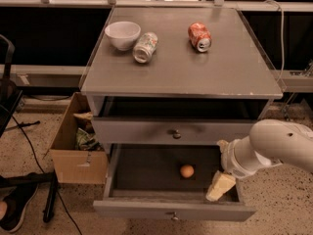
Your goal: Pick orange from middle drawer and place on counter
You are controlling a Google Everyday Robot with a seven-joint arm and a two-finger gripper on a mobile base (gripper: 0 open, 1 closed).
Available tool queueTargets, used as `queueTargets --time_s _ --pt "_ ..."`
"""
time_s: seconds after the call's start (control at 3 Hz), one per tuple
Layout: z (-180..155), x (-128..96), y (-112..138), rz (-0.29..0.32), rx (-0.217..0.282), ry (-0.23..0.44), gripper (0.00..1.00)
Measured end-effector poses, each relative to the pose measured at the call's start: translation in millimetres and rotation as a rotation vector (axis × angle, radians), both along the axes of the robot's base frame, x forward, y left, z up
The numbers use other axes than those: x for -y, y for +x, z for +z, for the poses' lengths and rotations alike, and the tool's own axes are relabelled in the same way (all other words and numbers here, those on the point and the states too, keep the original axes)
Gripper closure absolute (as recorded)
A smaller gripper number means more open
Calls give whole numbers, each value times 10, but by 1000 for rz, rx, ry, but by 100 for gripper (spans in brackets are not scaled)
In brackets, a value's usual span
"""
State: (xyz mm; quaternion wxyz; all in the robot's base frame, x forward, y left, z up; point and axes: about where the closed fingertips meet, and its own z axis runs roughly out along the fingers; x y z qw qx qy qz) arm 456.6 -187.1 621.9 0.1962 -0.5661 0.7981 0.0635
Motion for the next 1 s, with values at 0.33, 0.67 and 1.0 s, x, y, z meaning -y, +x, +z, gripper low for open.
queueTargets --time_s 0.33,0.67,1.0 --pt "-211 -18 41 9 -5 2 0" --pt "-552 -87 147 24 -1 25 0" --pt "-1104 -251 346 35 -6 85 5"
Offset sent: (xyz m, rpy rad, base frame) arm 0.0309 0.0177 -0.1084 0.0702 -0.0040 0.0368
